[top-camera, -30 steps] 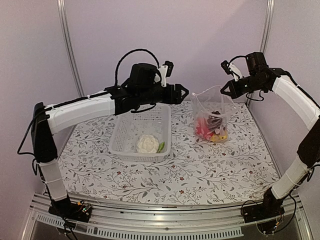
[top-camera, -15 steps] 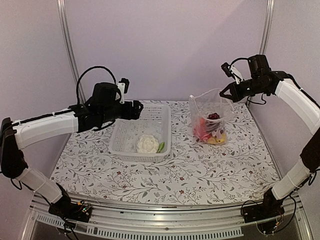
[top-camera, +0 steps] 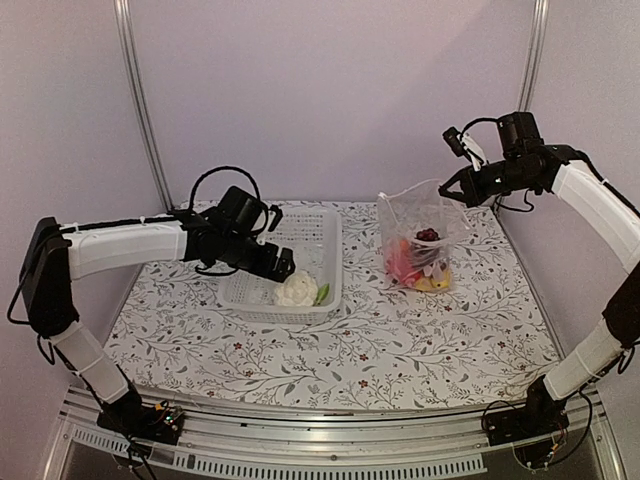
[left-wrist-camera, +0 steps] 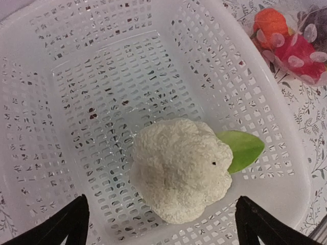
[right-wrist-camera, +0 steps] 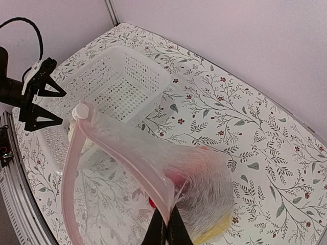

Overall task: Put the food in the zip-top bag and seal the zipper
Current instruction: Pick up the fake vegetable from the bin, then place the fake vegetable in the zipper food storage bag, then pass from the right arm to the left

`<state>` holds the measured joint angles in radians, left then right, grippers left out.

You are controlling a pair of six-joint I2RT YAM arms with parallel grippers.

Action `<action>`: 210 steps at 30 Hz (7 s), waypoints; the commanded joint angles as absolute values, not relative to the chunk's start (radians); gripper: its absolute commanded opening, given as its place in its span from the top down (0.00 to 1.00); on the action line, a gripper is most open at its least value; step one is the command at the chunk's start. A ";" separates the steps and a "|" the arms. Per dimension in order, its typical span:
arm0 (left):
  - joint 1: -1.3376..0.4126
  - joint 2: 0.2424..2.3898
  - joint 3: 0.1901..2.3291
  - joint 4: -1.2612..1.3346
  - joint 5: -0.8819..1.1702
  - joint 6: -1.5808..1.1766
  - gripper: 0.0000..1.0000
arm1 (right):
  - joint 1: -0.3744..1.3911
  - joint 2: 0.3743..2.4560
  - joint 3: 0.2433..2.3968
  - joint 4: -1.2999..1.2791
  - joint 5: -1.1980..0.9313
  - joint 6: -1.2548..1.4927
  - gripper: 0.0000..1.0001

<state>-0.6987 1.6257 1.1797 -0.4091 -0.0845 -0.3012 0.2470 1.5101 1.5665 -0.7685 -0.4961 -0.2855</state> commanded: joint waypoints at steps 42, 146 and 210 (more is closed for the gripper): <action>-0.742 1.973 1.326 -0.424 0.029 -0.357 0.07 | 0.244 1.463 1.525 -0.741 -0.561 -0.296 1.00; -1.020 2.029 1.632 0.347 0.099 0.237 0.57 | 0.261 1.393 1.517 -0.754 -0.595 -0.272 1.00; -1.204 2.082 1.865 -0.513 -0.108 0.583 0.68 | 0.359 1.378 1.474 -0.872 -0.727 -0.422 1.00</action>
<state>-1.1847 2.0418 1.8133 -0.4286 -0.0170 0.5598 0.3481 1.4178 1.4776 -0.8700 -0.6815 -0.3939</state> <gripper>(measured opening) 0.446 0.007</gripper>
